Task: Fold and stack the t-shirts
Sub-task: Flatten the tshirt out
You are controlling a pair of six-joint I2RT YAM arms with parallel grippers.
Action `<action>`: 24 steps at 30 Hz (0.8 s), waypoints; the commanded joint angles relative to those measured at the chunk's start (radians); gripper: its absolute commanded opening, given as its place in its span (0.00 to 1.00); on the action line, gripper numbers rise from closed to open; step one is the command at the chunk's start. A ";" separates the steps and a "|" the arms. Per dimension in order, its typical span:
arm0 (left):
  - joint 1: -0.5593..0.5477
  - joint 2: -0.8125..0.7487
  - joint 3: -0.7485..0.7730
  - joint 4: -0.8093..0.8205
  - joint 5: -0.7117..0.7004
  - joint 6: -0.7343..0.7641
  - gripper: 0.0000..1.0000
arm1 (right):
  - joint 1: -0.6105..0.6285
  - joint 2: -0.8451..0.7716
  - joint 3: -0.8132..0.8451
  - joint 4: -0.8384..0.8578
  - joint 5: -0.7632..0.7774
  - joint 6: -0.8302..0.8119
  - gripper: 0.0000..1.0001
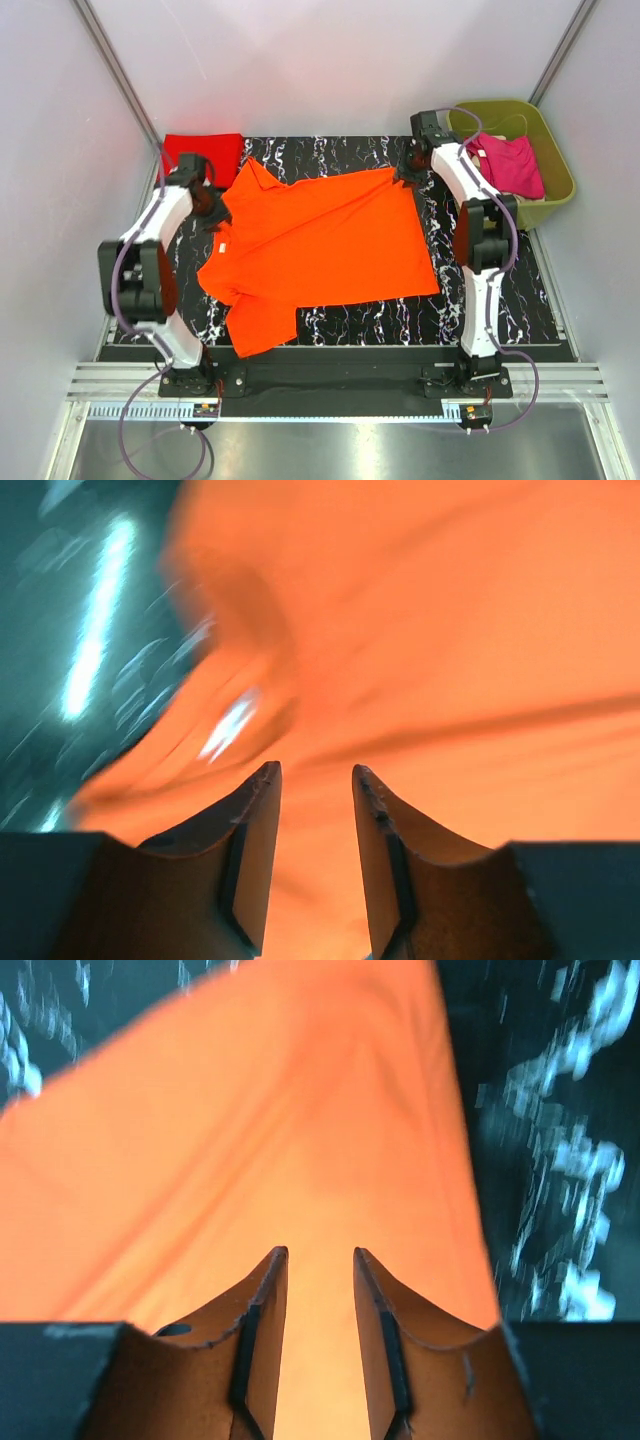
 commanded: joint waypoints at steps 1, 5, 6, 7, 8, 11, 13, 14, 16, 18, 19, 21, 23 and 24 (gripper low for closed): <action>-0.045 0.129 0.159 0.182 0.075 -0.010 0.39 | 0.010 -0.148 -0.131 -0.006 -0.122 0.027 0.40; -0.061 0.309 0.326 0.265 0.075 -0.071 0.33 | 0.012 -0.262 -0.341 0.043 -0.164 0.041 0.35; -0.063 0.380 0.388 0.287 0.090 -0.097 0.32 | 0.012 -0.283 -0.366 0.051 -0.163 0.041 0.36; -0.063 0.410 0.413 0.300 0.102 -0.112 0.32 | 0.012 -0.318 -0.388 0.057 -0.157 0.043 0.35; -0.063 0.439 0.435 0.312 0.115 -0.131 0.32 | 0.012 -0.331 -0.421 0.058 -0.156 0.038 0.34; -0.063 0.533 0.507 0.352 0.130 -0.180 0.26 | 0.012 -0.372 -0.470 0.060 -0.150 0.027 0.34; -0.063 0.576 0.541 0.357 0.135 -0.210 0.26 | 0.012 -0.395 -0.489 0.058 -0.146 0.023 0.34; -0.063 0.585 0.547 0.358 0.150 -0.218 0.29 | 0.012 -0.400 -0.504 0.062 -0.146 0.021 0.34; -0.063 0.593 0.530 0.399 0.170 -0.235 0.37 | 0.013 -0.412 -0.517 0.066 -0.149 0.023 0.34; -0.063 0.585 0.495 0.444 0.179 -0.249 0.37 | 0.012 -0.412 -0.526 0.069 -0.150 0.023 0.34; -0.064 0.582 0.483 0.458 0.179 -0.255 0.37 | 0.012 -0.411 -0.529 0.069 -0.153 0.021 0.33; -0.065 0.577 0.461 0.484 0.190 -0.272 0.35 | 0.012 -0.409 -0.529 0.069 -0.153 0.016 0.33; -0.066 0.573 0.440 0.519 0.205 -0.287 0.30 | 0.012 -0.406 -0.527 0.069 -0.152 0.010 0.33; -0.065 0.565 0.424 0.536 0.202 -0.307 0.29 | 0.010 -0.405 -0.527 0.071 -0.150 0.009 0.33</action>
